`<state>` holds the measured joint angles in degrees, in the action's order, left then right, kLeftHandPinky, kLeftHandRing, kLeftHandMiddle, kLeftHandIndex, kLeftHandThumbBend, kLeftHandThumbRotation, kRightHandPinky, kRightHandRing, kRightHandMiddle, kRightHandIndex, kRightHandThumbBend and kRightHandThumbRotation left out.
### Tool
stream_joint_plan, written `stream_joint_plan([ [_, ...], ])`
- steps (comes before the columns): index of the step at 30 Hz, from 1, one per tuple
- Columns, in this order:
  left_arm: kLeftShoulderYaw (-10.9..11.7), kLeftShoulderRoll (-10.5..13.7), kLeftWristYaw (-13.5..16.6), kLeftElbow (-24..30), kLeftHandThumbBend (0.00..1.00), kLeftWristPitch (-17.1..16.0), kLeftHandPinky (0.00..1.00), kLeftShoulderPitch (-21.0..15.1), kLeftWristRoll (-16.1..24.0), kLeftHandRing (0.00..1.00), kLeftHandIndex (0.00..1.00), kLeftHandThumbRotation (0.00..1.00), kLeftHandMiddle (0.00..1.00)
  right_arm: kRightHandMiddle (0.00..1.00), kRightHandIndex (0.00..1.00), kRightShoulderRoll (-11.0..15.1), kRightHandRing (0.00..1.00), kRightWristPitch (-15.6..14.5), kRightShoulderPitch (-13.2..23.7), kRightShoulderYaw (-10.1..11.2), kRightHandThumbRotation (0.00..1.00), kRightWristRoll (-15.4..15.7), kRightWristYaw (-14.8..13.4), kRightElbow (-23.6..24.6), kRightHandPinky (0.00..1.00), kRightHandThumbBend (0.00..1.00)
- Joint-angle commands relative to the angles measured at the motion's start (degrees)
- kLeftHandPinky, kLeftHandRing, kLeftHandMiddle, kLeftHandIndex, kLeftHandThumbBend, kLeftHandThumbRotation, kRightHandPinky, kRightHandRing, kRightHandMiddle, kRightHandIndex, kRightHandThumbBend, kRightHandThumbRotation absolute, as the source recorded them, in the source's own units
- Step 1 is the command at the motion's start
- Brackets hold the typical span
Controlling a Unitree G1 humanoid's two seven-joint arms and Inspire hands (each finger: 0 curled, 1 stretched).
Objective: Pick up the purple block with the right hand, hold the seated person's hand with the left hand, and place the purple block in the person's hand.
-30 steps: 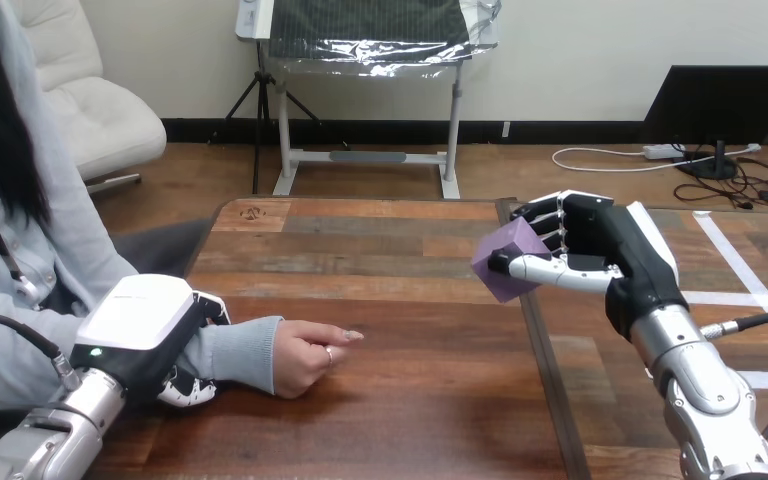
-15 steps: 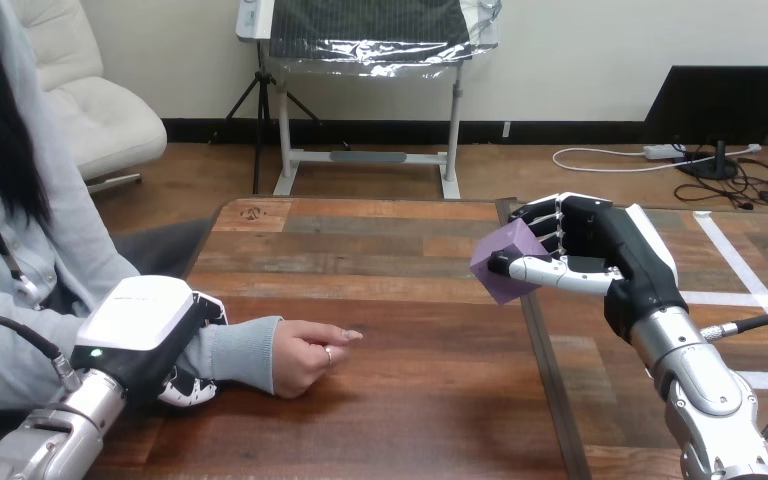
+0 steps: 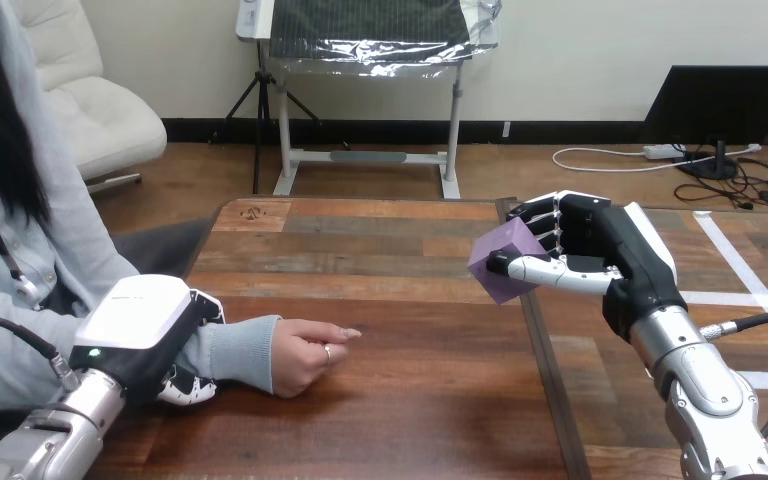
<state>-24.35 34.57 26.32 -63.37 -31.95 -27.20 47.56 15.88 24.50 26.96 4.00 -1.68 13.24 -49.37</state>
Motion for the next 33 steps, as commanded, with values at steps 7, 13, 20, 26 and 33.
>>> stream_joint_plan([
  [7, -0.23, -0.66, 0.97, 2.31, 0.87, -1.88, 0.33, -0.62, -1.69, 0.35, 0.41, 0.00, 0.40, 0.49, 0.51, -0.80, 0.42, 2.99, 3.21, 0.65, 0.00, -0.68, 0.49, 0.99, 0.38, 0.78],
  [13, -0.05, -0.71, 0.82, 3.29, 0.86, -2.25, 0.33, -0.47, -2.24, 0.34, 0.40, 0.00, 0.39, 0.49, 0.50, -1.39, 0.42, 3.05, 3.47, 0.88, 0.00, -1.44, 1.47, 0.50, 0.37, 0.78],
  [20, 0.13, -0.65, 0.75, 4.75, 0.85, -2.74, 0.31, -0.29, -2.82, 0.33, 0.38, 0.00, 0.38, 0.49, 0.50, -1.64, 0.42, 2.76, 3.66, 0.51, 0.00, -0.74, 0.91, 0.19, 0.37, 0.79],
  [26, 0.37, -0.57, 0.65, 6.18, 0.85, -3.65, 0.30, -0.22, -3.74, 0.32, 0.36, 0.00, 0.37, 0.49, 0.50, -2.15, 0.42, 2.60, 3.91, 0.26, 0.00, -0.31, 0.63, -0.46, 0.37, 0.79],
  [33, 0.59, -0.55, 1.43, 7.09, 0.85, -4.98, 0.30, -0.48, -4.10, 0.31, 0.35, 0.00, 0.36, 0.49, 0.50, -3.11, 0.42, 1.77, 4.20, 0.19, 0.00, -0.59, 1.28, -1.29, 0.37, 0.79],
])
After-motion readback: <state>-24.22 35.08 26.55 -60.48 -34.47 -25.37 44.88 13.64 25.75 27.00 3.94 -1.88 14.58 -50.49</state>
